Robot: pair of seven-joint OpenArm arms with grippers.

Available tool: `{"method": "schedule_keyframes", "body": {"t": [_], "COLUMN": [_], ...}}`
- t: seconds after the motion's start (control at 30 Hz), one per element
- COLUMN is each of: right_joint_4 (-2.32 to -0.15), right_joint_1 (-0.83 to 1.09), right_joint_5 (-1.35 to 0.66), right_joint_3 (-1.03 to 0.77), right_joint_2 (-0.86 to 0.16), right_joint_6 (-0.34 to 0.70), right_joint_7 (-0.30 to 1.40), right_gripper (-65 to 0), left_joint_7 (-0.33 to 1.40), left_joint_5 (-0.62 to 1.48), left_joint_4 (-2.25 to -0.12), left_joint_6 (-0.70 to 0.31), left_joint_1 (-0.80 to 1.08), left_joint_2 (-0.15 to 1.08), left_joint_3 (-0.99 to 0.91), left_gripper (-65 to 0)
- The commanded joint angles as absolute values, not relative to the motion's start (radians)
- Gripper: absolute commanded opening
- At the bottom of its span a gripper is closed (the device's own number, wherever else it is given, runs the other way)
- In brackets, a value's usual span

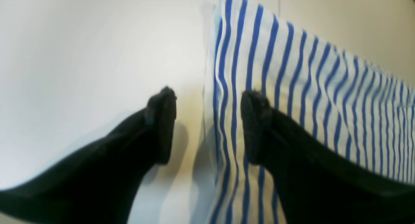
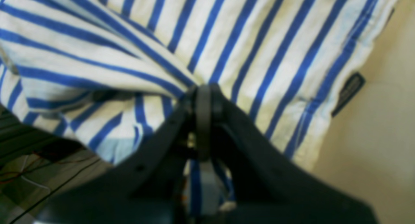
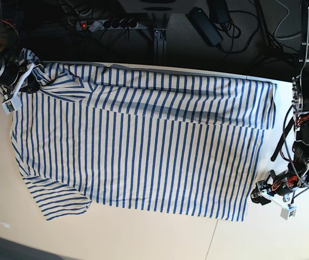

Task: Fold the T-shirt properly
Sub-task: 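Move both grippers to the shirt's hem corners and grasp them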

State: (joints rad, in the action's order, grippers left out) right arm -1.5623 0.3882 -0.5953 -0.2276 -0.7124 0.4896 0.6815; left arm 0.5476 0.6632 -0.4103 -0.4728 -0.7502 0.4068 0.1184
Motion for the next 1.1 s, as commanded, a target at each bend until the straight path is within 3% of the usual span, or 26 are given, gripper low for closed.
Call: {"method": "schedule_keyframes", "body": {"t": [0.0, 0.67, 0.77, 0.87, 0.9, 1.07], "right_joint_4": [-1.571, -1.571, -1.571, -1.571, -1.571, -1.613], "right_joint_1": [0.386, 0.386, 0.385, 0.385, 0.385, 0.376], "right_joint_5": [-0.590, -0.591, -0.591, -0.591, -0.591, -0.595], "right_joint_3": [-0.238, -0.238, -0.238, -0.238, -0.238, -0.251], "right_joint_2": [-0.734, -0.733, -0.733, -0.734, -0.734, -0.733], "right_joint_6": [0.550, 0.550, 0.550, 0.550, 0.550, 0.550], "right_joint_7": [0.686, 0.688, 0.685, 0.680, 0.675, 0.641], "right_gripper": [-65.0, -65.0, -65.0, -65.0, -65.0, -65.0], "left_joint_7": [0.527, 0.446, 0.392, 0.358, 0.359, 0.359], "left_joint_5": [0.677, 0.619, 0.582, 0.558, 0.553, 0.530], "left_joint_4": [-0.398, -0.326, -0.326, -0.326, -0.326, -0.326], "left_joint_6": [-0.485, -0.490, -0.490, -0.491, -0.491, -0.533], "left_joint_1": [-0.798, -0.778, -0.778, -0.778, -0.778, -0.778], "left_joint_2": [0.415, 0.274, 0.275, 0.275, 0.274, 0.275], "left_joint_3": [0.115, 0.115, 0.115, 0.115, 0.115, 0.115], "left_gripper": [-29.6, -30.2, -38.7, -61.7, -65.0, -65.0]}}
